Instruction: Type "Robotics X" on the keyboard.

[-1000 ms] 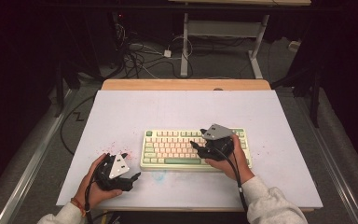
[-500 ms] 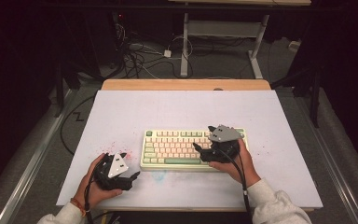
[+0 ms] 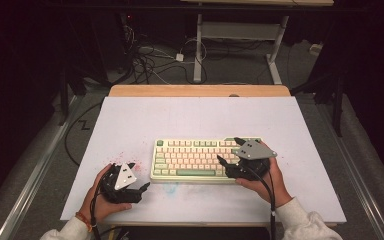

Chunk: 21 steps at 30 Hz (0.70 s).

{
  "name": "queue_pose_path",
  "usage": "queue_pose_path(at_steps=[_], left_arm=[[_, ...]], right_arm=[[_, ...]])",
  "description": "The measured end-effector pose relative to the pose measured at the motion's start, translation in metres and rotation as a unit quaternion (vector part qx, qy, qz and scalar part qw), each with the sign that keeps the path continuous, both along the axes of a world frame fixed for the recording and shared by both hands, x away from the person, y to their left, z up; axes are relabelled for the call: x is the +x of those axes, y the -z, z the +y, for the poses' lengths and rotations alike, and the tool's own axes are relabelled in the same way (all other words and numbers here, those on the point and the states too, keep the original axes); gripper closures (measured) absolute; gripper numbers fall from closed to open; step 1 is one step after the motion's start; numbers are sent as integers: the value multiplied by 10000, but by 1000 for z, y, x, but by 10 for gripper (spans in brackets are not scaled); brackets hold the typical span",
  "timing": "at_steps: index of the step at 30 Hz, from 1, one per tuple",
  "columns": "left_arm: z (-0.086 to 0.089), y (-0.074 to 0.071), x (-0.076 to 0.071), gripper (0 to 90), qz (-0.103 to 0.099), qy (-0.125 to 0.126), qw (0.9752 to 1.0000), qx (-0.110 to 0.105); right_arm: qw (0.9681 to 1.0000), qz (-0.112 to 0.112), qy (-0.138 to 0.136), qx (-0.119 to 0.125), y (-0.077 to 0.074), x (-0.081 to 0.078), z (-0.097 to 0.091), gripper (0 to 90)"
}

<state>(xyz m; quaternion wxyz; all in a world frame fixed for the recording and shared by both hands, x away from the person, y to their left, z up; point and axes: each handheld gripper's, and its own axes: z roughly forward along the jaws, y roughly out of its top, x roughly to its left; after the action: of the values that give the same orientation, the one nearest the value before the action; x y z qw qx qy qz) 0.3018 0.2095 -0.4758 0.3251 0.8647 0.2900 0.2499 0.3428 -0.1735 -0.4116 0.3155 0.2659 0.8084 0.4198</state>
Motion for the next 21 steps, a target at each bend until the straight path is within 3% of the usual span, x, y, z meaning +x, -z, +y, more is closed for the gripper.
queue_pose_path(at_steps=[6, 18, 21], left_arm=[[-1, 1, 0, 194, 20, 28, 10000, 35], [0, -2, 0, 195, -10, 71, 10000, -6], [1, -3, -1, 195, -31, 40, 10000, -36]], right_arm=[[9999, -66, 115, -64, 3, -9, -11, 236], [9992, -168, 351, 59, 15, -21, -35, 243], [9988, -174, 455, -68, 20, -23, -41, 243]])
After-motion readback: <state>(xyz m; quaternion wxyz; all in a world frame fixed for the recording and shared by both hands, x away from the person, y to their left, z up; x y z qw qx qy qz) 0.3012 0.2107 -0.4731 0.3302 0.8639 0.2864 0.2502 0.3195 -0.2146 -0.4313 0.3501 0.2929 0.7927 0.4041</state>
